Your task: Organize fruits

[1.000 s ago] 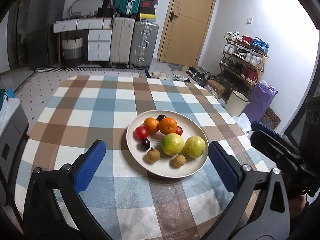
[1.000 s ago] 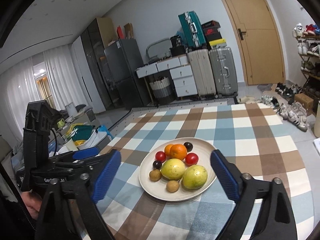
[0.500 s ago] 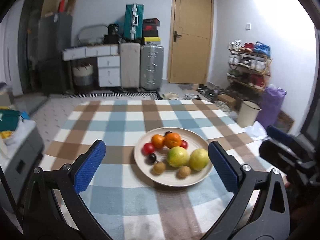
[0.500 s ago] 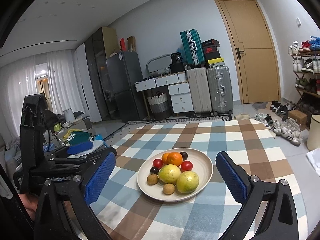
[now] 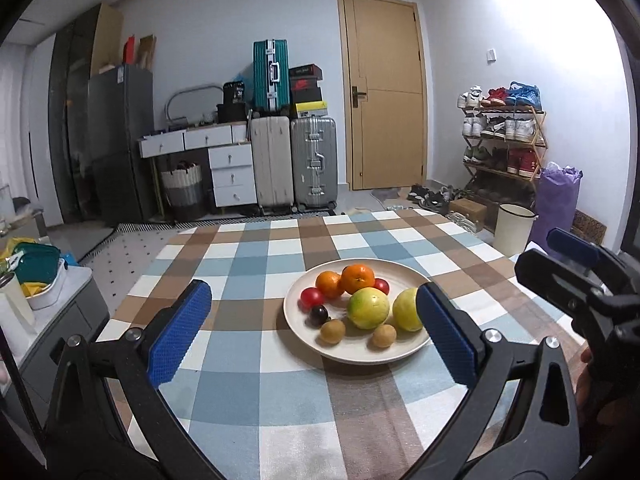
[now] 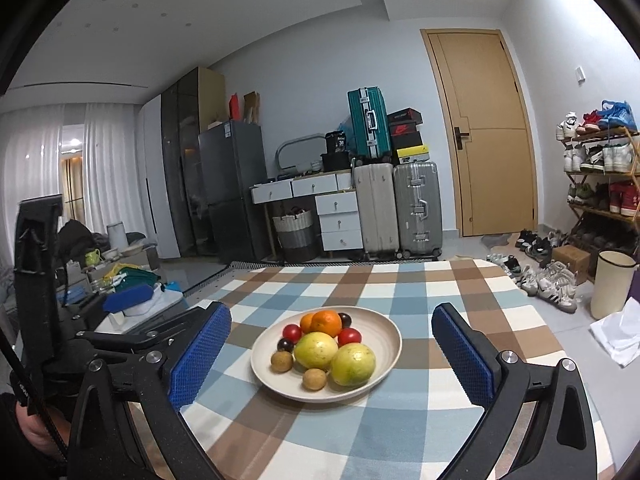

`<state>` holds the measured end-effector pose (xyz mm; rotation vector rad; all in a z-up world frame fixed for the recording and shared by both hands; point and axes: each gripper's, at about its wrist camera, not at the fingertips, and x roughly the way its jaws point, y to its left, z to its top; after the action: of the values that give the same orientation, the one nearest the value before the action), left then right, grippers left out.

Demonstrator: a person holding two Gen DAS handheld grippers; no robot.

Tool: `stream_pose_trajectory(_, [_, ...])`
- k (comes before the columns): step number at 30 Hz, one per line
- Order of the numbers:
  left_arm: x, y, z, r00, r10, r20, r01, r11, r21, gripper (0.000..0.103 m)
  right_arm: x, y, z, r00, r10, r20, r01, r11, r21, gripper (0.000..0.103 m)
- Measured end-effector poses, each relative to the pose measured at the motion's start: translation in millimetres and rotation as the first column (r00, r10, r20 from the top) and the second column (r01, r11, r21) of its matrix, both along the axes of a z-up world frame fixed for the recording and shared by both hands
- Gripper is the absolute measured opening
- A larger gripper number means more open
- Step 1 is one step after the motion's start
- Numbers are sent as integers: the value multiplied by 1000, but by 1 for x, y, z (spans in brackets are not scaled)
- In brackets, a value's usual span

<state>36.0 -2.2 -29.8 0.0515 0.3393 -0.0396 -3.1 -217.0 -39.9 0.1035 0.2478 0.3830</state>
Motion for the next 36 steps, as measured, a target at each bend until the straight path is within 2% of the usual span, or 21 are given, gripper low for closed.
stream_pose_trajectory(5, [-1,2,-11,999,10,32,-10,1000,-4,102,-2,-1,-6,1000,-4,19,4,1000,8,102])
stream_pose_trajectory(12, [14,18,-25,998,56,40,-55,998,-33,102,-5,5,-16,998,-26,53,29,998,-61,102])
stream_pose_trajectory(15, [16,23,-31,995,70,69,-67,997,-40,102,0,8,-23,999,-33,22,35,995,-93,102])
stream_pose_trajectory(21, [28,30,-37,994,107,11,-106,993,-53,102,16,21,-31,998,-16,-59,7,987,-160,102])
stream_pose_trajectory(25, [29,27,-39,994,103,20,-103,994,-35,102,12,22,-32,999,4,-32,-9,988,-153,102])
stream_pose_trajectory(36, [29,26,-39,994,103,18,-103,994,-34,102,14,21,-34,999,-4,-39,-2,987,-159,103])
